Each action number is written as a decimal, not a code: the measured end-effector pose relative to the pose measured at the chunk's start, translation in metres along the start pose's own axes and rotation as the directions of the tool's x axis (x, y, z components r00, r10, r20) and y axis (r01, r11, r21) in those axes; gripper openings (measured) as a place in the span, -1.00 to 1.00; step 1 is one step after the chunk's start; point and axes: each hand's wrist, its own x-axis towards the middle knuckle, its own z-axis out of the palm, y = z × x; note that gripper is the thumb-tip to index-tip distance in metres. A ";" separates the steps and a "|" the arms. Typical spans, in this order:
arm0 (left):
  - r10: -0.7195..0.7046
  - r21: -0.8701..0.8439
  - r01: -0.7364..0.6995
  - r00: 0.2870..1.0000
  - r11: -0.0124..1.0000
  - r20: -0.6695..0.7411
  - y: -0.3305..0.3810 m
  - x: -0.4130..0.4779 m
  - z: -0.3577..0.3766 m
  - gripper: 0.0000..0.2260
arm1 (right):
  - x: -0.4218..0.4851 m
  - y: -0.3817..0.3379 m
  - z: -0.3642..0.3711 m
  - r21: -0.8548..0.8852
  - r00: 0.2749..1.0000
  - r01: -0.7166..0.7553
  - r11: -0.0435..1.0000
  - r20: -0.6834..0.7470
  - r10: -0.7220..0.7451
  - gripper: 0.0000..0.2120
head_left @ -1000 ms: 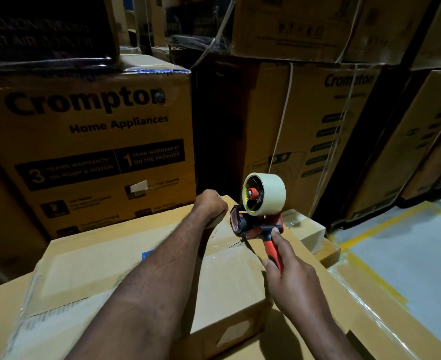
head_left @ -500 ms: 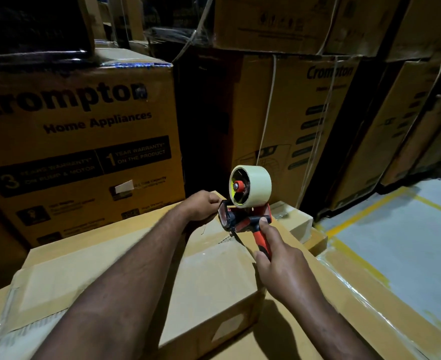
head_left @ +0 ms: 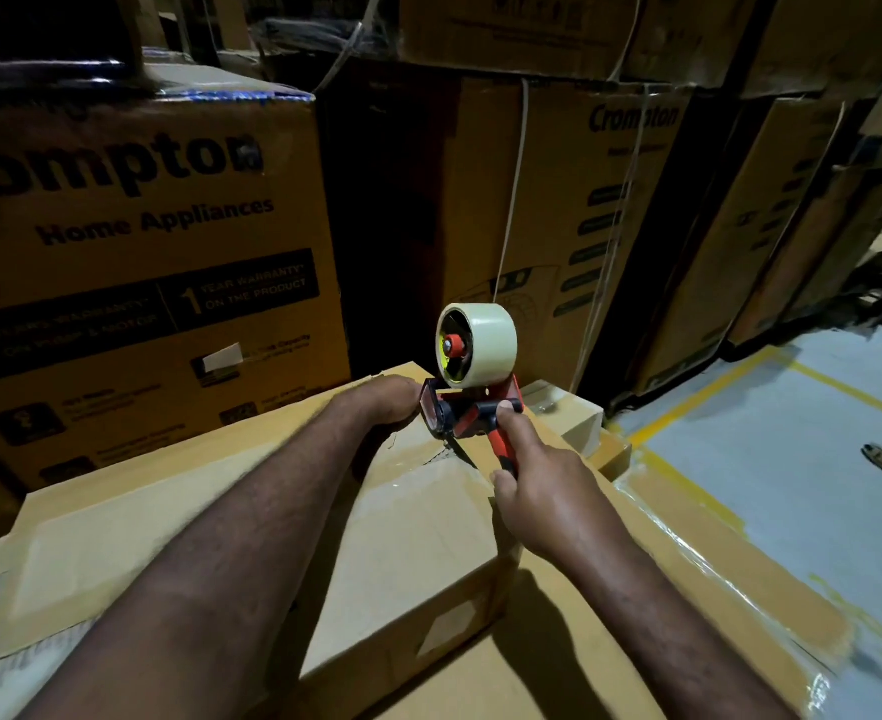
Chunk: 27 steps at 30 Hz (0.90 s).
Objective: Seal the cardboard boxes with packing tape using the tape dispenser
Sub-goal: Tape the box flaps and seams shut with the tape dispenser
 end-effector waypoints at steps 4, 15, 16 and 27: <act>-0.069 -0.009 0.070 0.997 0.998 0.022 0.005 -0.002 0.001 -0.56 | -0.002 -0.001 -0.004 -0.018 1.000 -0.012 1.000 0.016 0.012 -0.34; -0.187 0.040 0.196 0.968 0.980 -0.166 0.017 -0.004 0.011 -0.54 | -0.053 0.028 -0.030 -0.017 0.996 -0.038 0.999 0.081 0.040 -0.36; -0.140 0.106 0.177 0.948 0.979 -0.285 0.019 -0.006 0.013 -0.58 | -0.054 0.029 -0.030 -0.012 0.996 -0.041 0.999 0.077 0.041 -0.35; 0.133 0.092 -0.121 0.982 0.988 -0.131 0.030 -0.028 0.015 -0.67 | -0.055 0.029 -0.030 0.057 0.993 -0.080 0.995 0.091 0.074 -0.35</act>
